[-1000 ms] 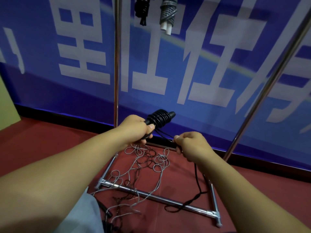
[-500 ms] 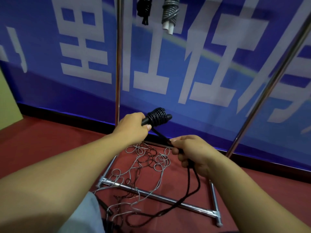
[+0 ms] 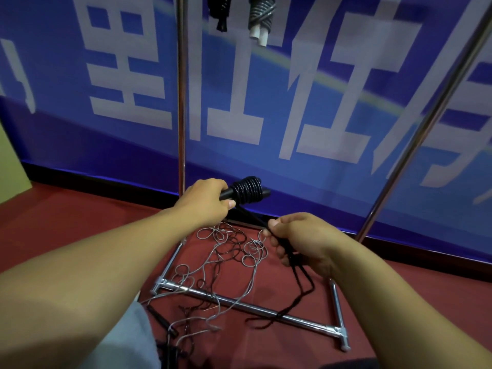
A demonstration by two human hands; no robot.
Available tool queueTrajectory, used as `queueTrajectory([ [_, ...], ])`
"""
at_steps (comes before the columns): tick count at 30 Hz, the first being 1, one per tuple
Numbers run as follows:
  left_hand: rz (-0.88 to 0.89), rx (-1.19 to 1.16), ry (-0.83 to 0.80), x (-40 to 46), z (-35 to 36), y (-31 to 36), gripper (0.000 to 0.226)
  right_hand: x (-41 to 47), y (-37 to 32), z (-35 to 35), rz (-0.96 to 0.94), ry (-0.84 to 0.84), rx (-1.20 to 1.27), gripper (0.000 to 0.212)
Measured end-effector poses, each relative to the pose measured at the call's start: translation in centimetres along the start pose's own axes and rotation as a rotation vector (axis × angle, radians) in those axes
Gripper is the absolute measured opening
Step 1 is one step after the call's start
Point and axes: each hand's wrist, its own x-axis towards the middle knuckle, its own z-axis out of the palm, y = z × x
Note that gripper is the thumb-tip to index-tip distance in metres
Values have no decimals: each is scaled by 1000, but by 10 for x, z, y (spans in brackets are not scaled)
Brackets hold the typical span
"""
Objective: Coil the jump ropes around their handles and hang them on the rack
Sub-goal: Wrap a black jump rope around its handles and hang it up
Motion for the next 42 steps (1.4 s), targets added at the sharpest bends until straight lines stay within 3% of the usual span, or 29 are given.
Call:
queueTrajectory([
  [6,14,61,-35,0,6,5,15,-1,-4,4,52,-37,218,35],
  [13,65,186,-221,-7,13,17,16,-1,-5,1,80,-1,370,35],
  [19,157,238,-369,-14,16,24,11,1,1,0,-21,101,224,21],
  [23,254,269,-480,-19,19,27,15,-2,2,-2,-88,157,133,28],
  [29,384,286,-533,-25,19,33,17,14,16,-10,-320,385,-537,31],
  [32,445,276,-524,-30,21,35,19,21,23,-11,-397,487,-721,29],
  [36,490,231,-502,-33,17,35,9,31,29,-18,-386,500,-725,28],
  [42,526,198,-475,-36,6,30,16,34,27,-25,-379,442,-597,25],
])
